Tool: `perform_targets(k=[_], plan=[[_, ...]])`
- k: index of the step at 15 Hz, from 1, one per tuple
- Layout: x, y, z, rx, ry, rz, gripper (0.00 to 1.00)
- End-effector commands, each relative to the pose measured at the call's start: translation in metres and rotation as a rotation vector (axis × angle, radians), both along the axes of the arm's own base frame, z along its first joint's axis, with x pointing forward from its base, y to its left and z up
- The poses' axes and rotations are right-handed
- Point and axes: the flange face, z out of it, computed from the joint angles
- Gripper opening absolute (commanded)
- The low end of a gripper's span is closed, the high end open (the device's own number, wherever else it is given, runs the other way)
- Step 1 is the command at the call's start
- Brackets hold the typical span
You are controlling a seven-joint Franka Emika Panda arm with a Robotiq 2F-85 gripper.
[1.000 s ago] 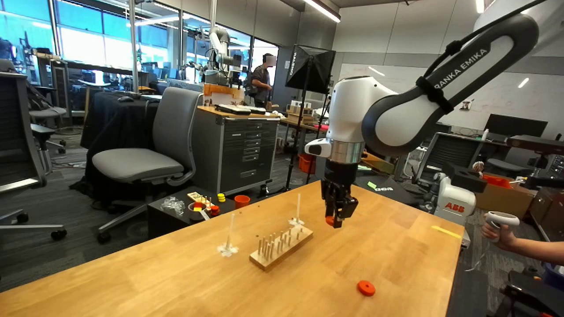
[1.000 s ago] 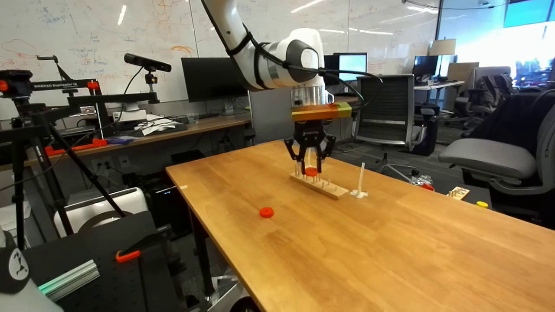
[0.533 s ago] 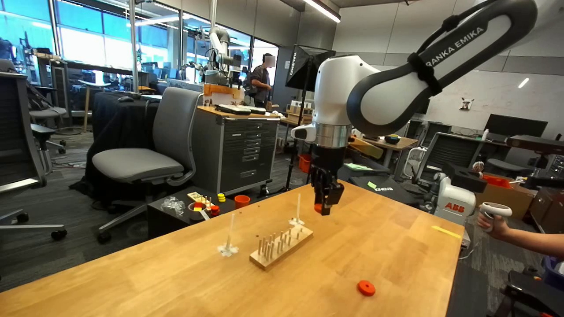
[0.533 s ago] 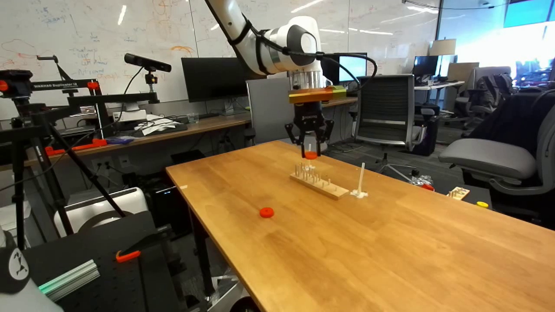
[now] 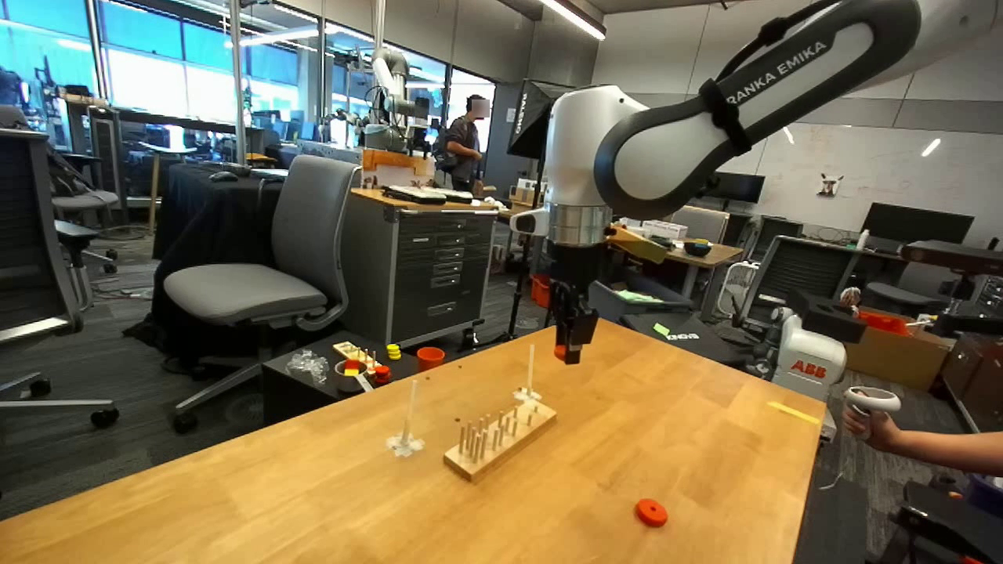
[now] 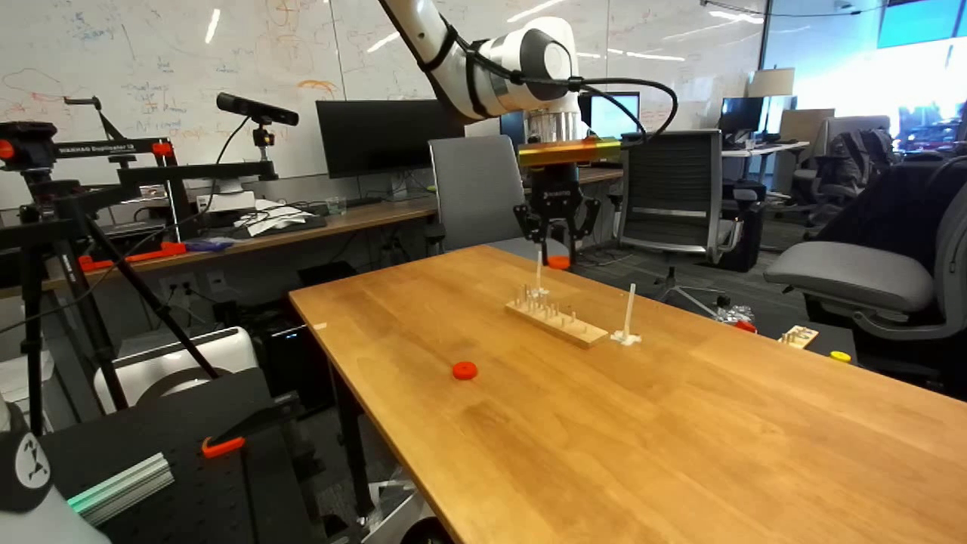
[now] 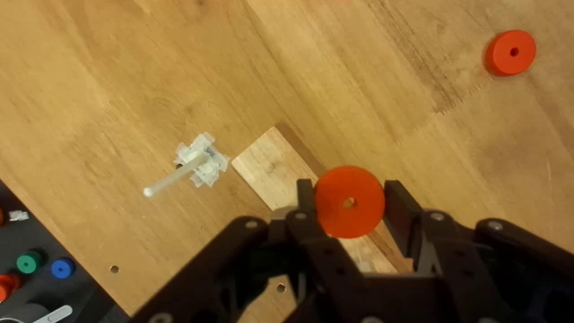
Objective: Pick up the orange ring on the right and place it on the wooden stand
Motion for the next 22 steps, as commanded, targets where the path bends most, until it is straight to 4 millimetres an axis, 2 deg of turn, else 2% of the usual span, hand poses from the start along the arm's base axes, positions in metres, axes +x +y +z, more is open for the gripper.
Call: perform_targets(k=[1, 8, 16, 22], plan=[[0.023, 0.005, -0.006, -0.010, 0.025, -0.047, 0.18], [0.048, 0.001, -0.033, -0.032, 0.074, -0.093, 0.18], [0.048, 0.013, -0.088, -0.054, 0.142, -0.078, 0.18], [0.051, 0.022, -0.096, -0.049, 0.142, -0.071, 0.18]])
